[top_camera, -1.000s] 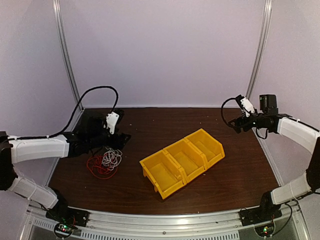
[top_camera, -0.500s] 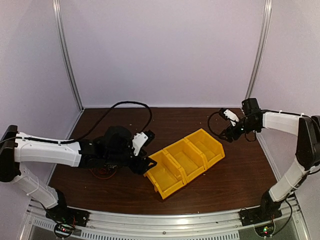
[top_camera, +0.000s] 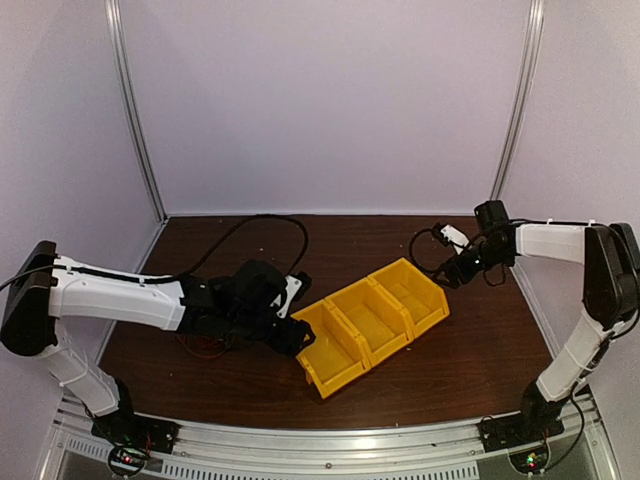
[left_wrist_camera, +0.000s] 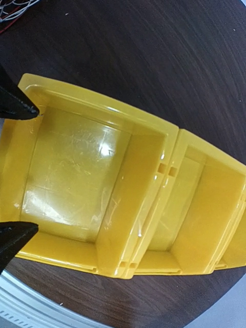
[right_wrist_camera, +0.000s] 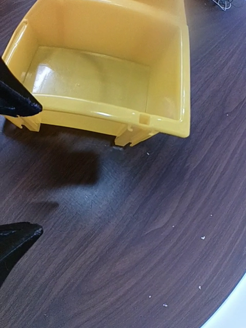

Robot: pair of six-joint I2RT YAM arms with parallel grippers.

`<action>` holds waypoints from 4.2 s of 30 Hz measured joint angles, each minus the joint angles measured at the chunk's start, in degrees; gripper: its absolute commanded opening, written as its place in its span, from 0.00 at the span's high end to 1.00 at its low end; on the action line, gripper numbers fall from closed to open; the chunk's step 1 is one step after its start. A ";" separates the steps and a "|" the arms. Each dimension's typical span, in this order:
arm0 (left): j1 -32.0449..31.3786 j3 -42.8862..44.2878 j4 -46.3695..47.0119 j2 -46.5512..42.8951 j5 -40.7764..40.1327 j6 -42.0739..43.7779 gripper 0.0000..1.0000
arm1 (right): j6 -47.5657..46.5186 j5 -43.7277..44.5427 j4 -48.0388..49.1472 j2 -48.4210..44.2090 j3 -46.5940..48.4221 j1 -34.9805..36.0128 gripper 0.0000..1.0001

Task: Untangle the cables
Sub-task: Move the bin to the center of the board.

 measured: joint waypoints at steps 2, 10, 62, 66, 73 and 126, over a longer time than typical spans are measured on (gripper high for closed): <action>0.00 0.74 -0.37 1.03 -0.70 -1.29 0.31 | 0.00 0.11 0.09 -0.76 -1.36 0.00 0.28; 0.00 3.96 -3.19 3.67 -5.38 -3.54 0.31 | 0.07 -0.02 0.13 -1.86 -2.95 0.00 0.29; 12.85 28.02 -5.25 27.36 -2.84 5.53 0.40 | 0.09 2.99 -5.16 -0.74 -2.16 0.46 0.47; 16.61 38.23 -3.87 35.58 2.58 6.27 0.42 | 1.73 5.27 -4.09 1.05 0.48 -0.83 0.51; 19.65 53.51 0.42 46.64 6.01 8.39 0.42 | 4.42 8.61 -2.19 7.54 7.58 -1.97 0.53; 21.70 50.93 0.96 45.59 9.20 6.29 0.23 | 1.86 -0.20 -2.47 -7.91 3.54 0.81 0.39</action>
